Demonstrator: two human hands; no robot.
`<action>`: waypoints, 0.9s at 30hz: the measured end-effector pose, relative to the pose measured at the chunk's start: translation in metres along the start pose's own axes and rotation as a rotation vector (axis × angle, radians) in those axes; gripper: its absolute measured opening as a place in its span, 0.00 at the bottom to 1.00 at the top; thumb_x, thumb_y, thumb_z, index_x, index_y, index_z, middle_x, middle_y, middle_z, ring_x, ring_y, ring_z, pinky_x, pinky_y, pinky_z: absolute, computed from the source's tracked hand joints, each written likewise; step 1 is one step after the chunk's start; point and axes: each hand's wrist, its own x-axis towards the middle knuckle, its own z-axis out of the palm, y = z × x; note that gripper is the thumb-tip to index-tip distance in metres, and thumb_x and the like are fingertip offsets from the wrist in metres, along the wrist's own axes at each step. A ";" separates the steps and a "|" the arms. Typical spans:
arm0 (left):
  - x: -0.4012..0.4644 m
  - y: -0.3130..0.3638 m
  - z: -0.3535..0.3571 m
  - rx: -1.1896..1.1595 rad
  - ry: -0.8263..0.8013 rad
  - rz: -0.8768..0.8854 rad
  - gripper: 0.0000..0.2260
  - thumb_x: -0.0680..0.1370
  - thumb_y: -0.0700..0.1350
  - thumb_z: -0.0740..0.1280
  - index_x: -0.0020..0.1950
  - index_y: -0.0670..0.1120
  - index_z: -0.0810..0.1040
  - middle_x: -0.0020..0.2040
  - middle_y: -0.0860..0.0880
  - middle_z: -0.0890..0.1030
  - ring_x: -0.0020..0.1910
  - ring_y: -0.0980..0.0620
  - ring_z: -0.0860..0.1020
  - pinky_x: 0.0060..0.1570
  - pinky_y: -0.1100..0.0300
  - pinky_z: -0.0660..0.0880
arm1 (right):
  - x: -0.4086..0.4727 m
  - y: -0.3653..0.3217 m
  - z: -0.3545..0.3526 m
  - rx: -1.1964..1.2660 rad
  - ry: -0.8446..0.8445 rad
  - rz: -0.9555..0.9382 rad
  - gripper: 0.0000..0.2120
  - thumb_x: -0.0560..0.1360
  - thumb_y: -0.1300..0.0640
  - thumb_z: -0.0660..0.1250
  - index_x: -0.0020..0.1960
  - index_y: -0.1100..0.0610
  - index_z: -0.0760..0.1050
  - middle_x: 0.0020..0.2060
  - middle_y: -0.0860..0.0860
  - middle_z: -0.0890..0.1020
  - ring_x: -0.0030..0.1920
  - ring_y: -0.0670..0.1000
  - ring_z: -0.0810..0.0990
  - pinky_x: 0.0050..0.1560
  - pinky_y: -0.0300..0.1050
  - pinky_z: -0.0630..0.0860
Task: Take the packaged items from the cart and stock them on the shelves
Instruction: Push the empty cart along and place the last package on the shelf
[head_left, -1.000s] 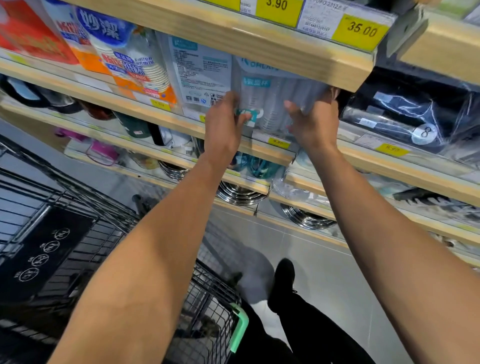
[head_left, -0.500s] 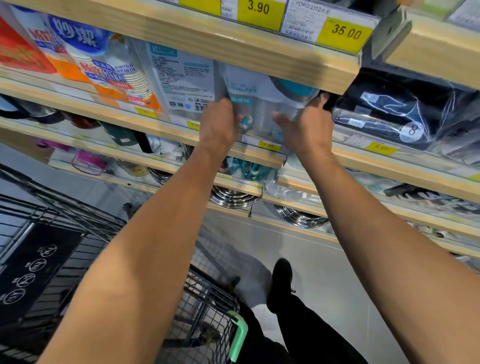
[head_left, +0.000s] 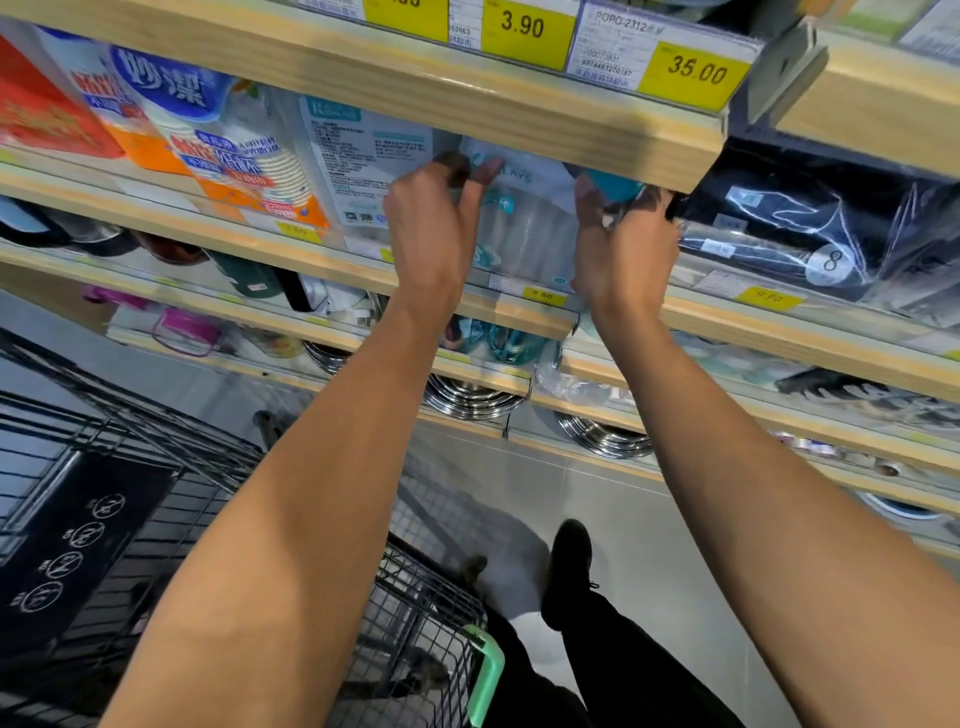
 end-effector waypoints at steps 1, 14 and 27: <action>0.003 0.003 0.002 0.044 -0.033 0.009 0.17 0.78 0.58 0.66 0.47 0.46 0.85 0.36 0.49 0.85 0.32 0.50 0.83 0.37 0.55 0.80 | 0.003 0.004 0.002 -0.002 0.001 0.031 0.23 0.75 0.36 0.63 0.57 0.55 0.71 0.46 0.49 0.82 0.46 0.60 0.84 0.47 0.60 0.81; -0.012 -0.015 -0.028 -0.060 -0.007 -0.047 0.16 0.78 0.57 0.67 0.51 0.47 0.85 0.44 0.52 0.87 0.38 0.54 0.85 0.41 0.53 0.82 | -0.037 -0.001 0.013 0.109 0.269 -0.064 0.15 0.73 0.54 0.73 0.52 0.57 0.69 0.47 0.53 0.75 0.42 0.44 0.67 0.41 0.40 0.62; 0.033 -0.078 -0.087 -0.196 0.111 -0.264 0.17 0.74 0.46 0.74 0.60 0.43 0.77 0.48 0.53 0.80 0.48 0.54 0.81 0.52 0.61 0.79 | -0.054 -0.006 0.065 0.051 -0.256 -0.132 0.09 0.78 0.55 0.65 0.53 0.49 0.83 0.47 0.45 0.86 0.41 0.53 0.86 0.47 0.55 0.83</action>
